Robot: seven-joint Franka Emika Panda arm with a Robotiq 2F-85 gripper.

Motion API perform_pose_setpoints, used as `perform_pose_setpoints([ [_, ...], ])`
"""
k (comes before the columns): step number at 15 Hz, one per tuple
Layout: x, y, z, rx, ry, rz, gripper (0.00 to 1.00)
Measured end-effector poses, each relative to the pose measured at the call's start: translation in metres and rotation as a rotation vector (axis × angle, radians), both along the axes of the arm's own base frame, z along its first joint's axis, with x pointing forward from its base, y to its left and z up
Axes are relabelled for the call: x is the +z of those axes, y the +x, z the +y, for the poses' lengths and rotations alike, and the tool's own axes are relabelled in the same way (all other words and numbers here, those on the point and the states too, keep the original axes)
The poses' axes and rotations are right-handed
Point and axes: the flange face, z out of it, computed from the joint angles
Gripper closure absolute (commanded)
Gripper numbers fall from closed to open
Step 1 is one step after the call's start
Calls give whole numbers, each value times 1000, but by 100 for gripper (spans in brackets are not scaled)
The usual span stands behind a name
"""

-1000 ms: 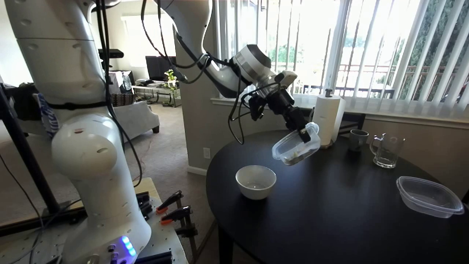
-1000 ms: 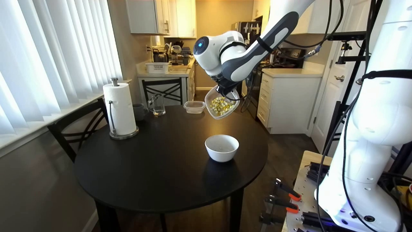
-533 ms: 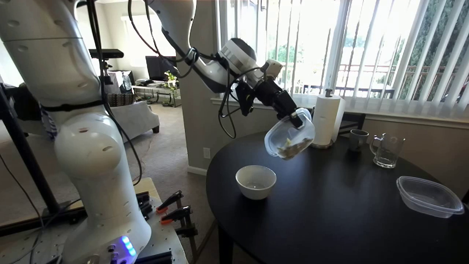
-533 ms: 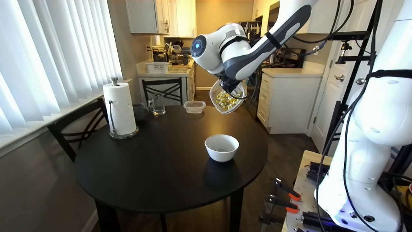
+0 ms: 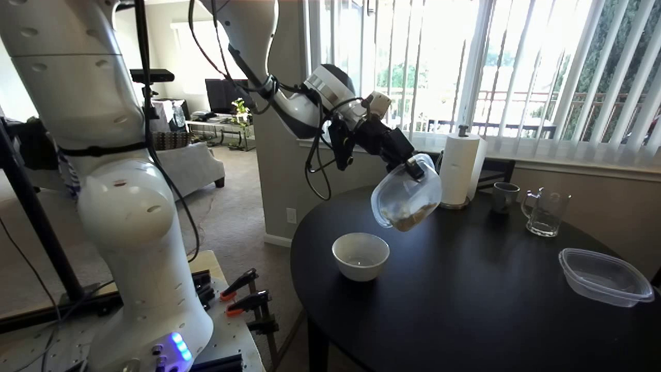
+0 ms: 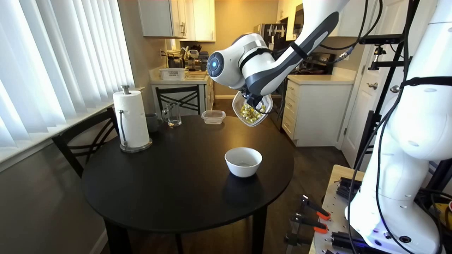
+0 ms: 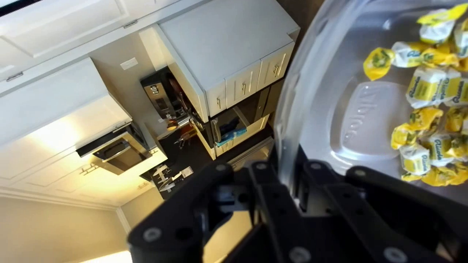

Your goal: Pour the objects from the transparent bowl into the white bowl

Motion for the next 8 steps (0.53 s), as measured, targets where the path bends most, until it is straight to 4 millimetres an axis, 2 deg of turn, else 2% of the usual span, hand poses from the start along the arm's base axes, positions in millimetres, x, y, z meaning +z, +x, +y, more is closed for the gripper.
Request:
perform_pose_setpoints([
  [8, -27, -2, 27, 18, -58, 62, 97],
])
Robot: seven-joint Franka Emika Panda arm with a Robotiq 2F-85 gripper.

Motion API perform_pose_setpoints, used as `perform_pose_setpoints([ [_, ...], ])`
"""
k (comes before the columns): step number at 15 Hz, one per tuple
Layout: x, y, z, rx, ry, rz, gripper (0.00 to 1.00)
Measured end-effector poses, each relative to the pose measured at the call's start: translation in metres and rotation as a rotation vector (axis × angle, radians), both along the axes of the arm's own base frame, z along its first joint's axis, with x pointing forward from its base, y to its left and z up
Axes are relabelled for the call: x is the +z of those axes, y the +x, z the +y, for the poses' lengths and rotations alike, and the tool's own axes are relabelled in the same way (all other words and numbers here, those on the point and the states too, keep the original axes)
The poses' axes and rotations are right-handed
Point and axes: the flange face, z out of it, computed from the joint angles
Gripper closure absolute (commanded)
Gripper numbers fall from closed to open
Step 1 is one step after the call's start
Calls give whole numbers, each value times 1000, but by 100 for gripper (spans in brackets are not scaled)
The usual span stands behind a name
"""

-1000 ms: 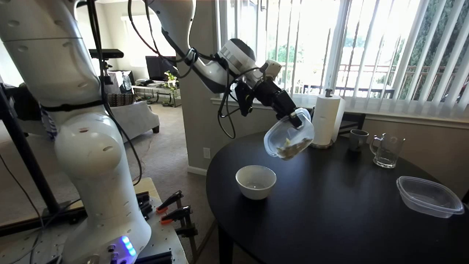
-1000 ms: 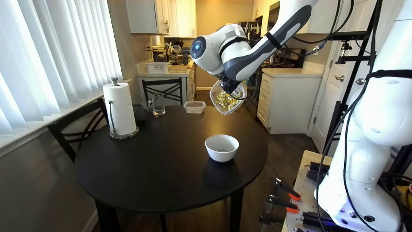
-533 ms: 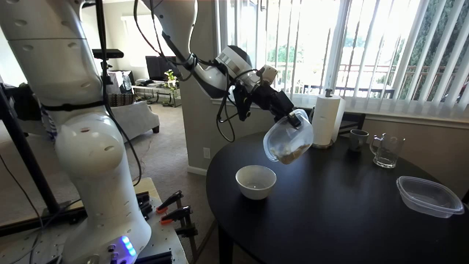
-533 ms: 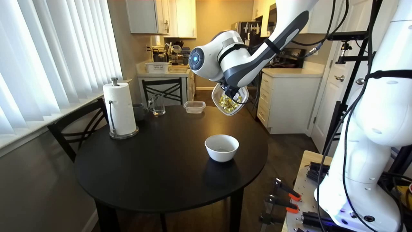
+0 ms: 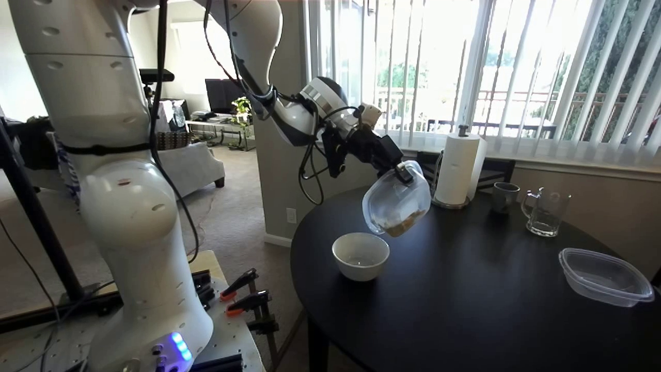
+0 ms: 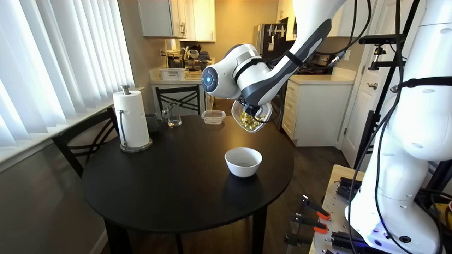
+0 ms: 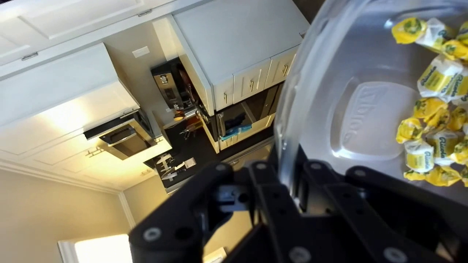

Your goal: Pour the objects from the transparent bowl into the white bowl

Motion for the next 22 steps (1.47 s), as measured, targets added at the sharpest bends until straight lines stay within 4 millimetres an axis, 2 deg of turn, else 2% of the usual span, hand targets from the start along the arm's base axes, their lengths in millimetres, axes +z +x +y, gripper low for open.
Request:
perform_pose_setpoints([
  [6, -14, -3, 20, -4, -51, -1, 97],
  [12, -20, 0, 32, -9, -76, -2, 97],
  [22, -25, 1, 36, -66, -136, -101, 97],
])
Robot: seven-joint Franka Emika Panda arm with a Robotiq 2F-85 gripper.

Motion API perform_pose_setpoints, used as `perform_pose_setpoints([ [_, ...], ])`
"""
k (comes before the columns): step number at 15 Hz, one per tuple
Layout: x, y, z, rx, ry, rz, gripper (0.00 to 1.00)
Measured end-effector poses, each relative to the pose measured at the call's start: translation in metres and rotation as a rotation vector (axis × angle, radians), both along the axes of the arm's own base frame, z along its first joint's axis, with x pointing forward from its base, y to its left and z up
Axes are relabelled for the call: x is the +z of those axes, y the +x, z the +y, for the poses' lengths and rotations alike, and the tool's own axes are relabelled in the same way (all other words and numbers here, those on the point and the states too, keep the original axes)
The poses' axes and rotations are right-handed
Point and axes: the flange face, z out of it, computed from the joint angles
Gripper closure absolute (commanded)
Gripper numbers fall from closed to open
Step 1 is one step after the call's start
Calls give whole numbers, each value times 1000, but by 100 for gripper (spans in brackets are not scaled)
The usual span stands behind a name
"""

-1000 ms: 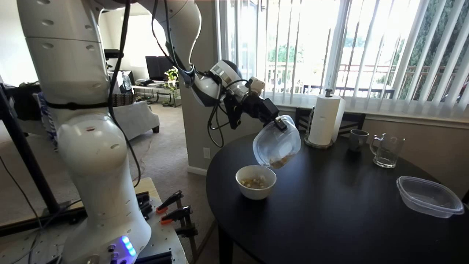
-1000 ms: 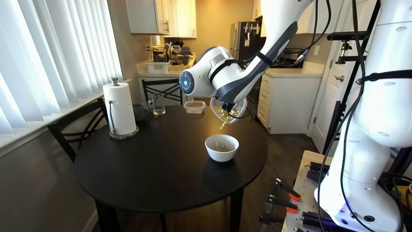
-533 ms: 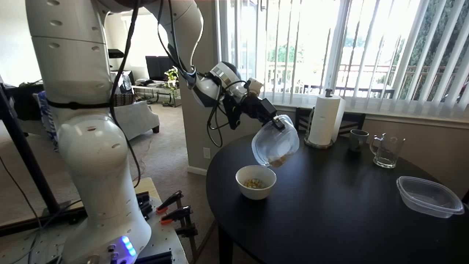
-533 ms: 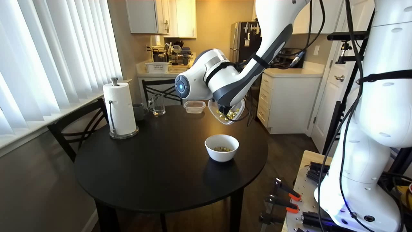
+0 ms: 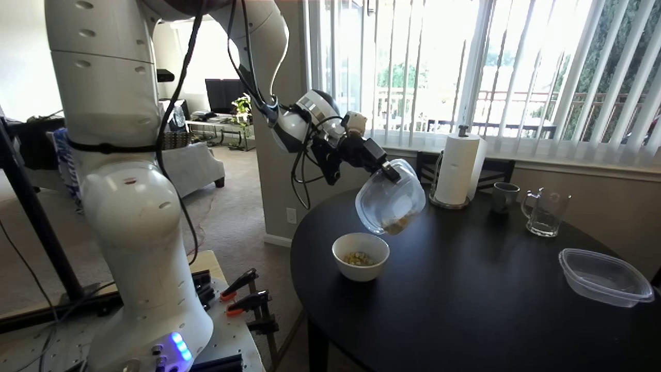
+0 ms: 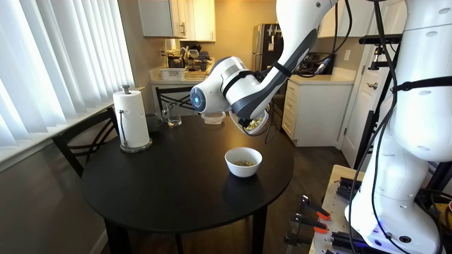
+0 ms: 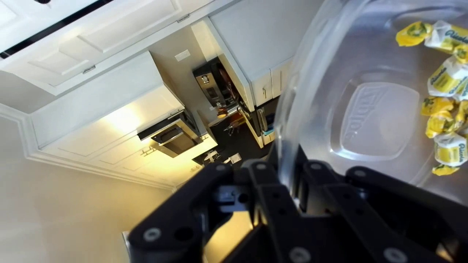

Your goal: Pour the objects from the transparent bowl into the white bowl

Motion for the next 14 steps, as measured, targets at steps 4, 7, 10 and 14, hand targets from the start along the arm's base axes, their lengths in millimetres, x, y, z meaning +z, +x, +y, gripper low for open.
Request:
perform_pose_setpoints([
  [4, -8, -6, 6, -17, -58, 3, 97],
  [7, -12, -10, 12, -23, -106, 14, 97],
  [10, -16, -13, 17, -21, -142, 18, 97],
  [14, -17, -14, 18, -19, -174, 24, 97],
])
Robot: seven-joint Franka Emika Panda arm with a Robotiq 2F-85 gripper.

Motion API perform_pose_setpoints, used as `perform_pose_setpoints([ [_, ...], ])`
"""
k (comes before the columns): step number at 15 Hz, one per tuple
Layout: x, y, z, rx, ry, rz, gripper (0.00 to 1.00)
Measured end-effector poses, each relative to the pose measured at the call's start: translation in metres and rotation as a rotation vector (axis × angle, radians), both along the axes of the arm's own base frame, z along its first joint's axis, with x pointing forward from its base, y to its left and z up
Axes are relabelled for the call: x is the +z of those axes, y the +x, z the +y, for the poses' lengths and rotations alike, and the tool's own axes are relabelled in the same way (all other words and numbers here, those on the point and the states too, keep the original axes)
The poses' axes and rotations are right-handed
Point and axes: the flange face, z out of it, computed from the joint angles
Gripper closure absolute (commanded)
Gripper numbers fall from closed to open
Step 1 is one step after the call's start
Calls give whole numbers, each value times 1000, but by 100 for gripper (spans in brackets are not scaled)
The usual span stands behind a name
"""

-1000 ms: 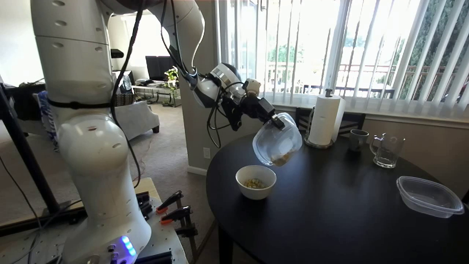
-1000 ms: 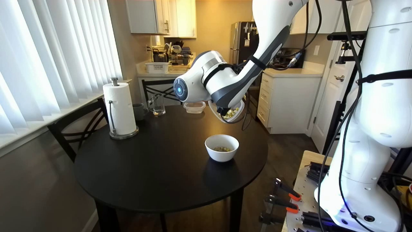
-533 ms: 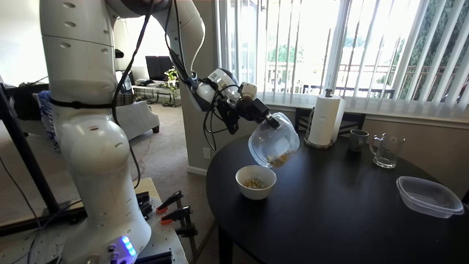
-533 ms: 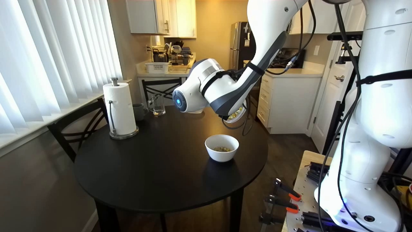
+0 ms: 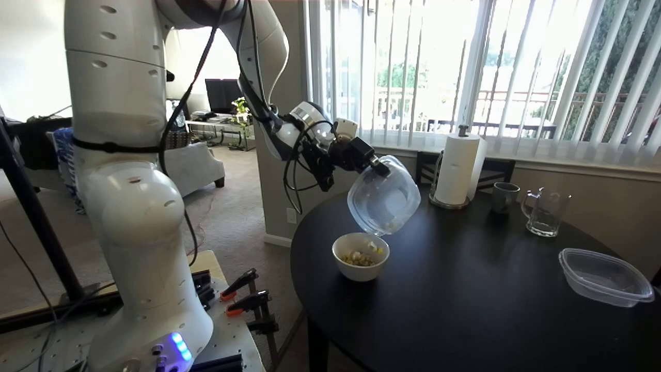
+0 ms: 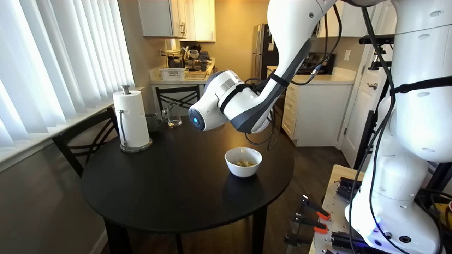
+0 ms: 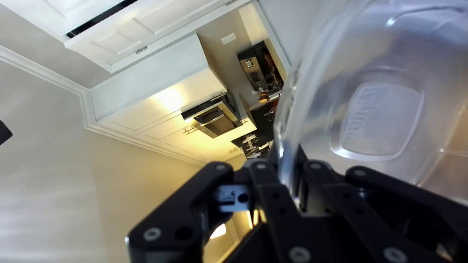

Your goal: Pour the objects from the transparent bowl into the white bowl

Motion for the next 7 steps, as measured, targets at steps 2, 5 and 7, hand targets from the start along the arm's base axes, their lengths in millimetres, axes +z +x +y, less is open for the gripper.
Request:
perform_pose_setpoints([
  [2, -1, 0, 0, -3, -6, 2, 97],
  [5, -1, 0, -1, -4, -8, 3, 97],
  [7, -1, 0, 0, -4, -8, 3, 97],
])
